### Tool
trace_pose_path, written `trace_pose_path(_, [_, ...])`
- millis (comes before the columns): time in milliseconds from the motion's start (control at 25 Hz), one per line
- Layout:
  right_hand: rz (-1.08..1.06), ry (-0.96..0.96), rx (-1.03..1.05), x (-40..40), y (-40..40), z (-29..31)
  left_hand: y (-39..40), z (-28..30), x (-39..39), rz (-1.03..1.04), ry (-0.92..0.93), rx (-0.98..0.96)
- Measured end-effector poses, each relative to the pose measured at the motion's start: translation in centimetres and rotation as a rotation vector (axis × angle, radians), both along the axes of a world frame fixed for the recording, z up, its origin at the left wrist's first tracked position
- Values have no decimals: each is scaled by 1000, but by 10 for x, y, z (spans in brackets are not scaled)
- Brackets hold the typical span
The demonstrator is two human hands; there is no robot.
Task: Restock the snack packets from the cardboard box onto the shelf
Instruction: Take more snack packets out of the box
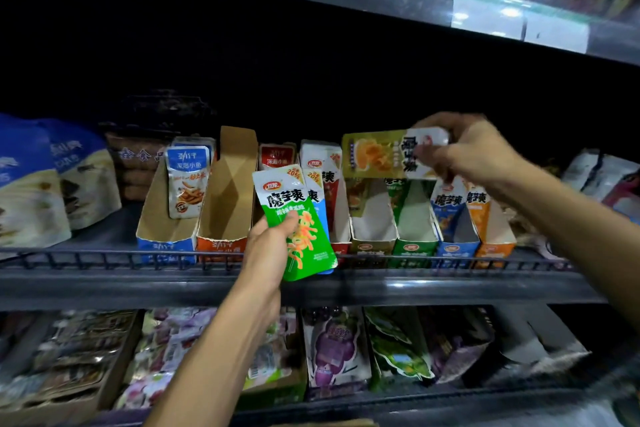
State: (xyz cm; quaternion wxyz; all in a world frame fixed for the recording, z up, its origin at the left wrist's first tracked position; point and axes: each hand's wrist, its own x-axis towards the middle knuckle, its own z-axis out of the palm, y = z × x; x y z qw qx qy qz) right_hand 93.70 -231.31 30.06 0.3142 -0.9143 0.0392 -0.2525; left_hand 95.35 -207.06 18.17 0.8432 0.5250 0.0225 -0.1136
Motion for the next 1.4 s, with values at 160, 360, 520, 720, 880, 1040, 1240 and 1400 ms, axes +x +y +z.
trace_pose_path(160, [18,41,-381,28,-23,31,-3,0,6,-19,-53,63])
trace_pose_path(360, [-22,56,-646,60,13,13,-8,-1,12,-10,-4,20])
trace_pose_path(520, [5,90,-859,85,31,-18,-8,-4,16,-32,5,8])
trace_pose_path(720, [-141,0,-873,103,26,-53,-3,-3,19,-77,-23,5])
trace_pose_path(880, [-251,-144,-731,91,33,-60,-1,-3,20,-69,-63,-2])
trace_pose_path(1040, [199,-6,324,48,68,-66,-7,-2,13,-85,-147,34])
trace_pose_path(1240, [349,192,546,9,74,-61,-14,-3,-2,-96,-213,48])
trace_pose_path(1400, [235,285,480,-5,52,-62,-18,-5,-6,-113,-177,48])
